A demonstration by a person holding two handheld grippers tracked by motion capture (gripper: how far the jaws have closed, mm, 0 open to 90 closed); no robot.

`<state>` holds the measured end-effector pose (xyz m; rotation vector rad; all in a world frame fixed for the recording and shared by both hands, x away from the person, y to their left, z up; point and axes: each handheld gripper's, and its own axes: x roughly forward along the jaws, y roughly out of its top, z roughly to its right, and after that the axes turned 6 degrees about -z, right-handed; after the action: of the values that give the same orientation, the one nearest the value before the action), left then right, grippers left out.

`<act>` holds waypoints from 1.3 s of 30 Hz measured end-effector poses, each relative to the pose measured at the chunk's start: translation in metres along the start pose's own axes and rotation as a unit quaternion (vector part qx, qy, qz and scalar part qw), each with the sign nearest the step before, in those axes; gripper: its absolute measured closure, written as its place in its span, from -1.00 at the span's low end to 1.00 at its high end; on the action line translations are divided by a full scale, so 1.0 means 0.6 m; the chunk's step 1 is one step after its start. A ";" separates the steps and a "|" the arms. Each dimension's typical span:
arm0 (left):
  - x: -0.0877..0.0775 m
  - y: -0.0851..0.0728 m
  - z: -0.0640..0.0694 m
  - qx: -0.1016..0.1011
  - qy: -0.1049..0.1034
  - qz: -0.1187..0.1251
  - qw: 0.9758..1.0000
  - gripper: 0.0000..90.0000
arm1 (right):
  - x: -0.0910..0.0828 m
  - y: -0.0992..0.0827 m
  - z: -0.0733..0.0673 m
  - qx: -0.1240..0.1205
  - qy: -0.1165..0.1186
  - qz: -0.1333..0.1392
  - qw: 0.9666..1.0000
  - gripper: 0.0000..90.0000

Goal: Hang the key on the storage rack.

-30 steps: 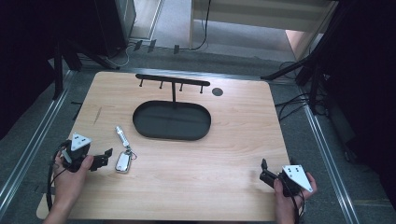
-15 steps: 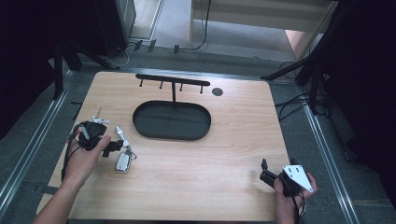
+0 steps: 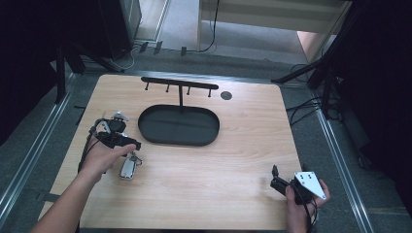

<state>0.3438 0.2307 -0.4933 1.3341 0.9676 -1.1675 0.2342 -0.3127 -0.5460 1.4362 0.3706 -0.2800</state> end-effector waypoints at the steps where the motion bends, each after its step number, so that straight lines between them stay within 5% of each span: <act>1: 0.004 0.005 0.002 -0.004 0.013 -0.011 1.000 -0.84 | 0.000 0.000 0.000 0.000 0.000 0.000 1.000 -1.00; 3: 0.005 0.008 0.004 -0.007 0.018 -0.013 1.000 -0.83 | 0.000 0.000 0.000 0.000 0.001 0.000 1.000 -1.00; 7: 0.007 0.015 0.010 0.005 0.029 -0.021 0.999 -0.49 | 0.000 0.000 0.001 0.000 0.002 0.000 1.000 -1.00; 11: 0.015 0.022 0.011 -0.014 0.032 -0.045 0.998 -0.27 | 0.001 0.000 0.001 0.000 0.002 0.001 1.000 -1.00; 16: 0.021 0.029 0.009 -0.055 -0.006 -0.046 0.997 -0.02 | 0.001 0.001 0.001 0.000 0.003 0.001 1.000 -1.00; 20: 0.027 0.028 0.006 -0.051 0.002 -0.057 0.997 0.21 | 0.001 0.001 0.001 0.000 0.003 0.001 1.000 -1.00; 27: 0.029 0.026 -0.010 -0.072 -0.016 -0.062 0.995 0.56 | 0.002 0.001 0.001 -0.001 0.003 0.000 1.000 -1.00; 39: 0.024 0.016 -0.026 -0.058 -0.033 -0.042 0.997 0.67 | 0.002 0.001 0.000 -0.002 0.003 0.001 1.000 -1.00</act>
<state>0.3577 0.2441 -0.5063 1.1655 1.0347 -1.1929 0.2353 -0.3128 -0.5461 1.4337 0.3740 -0.2742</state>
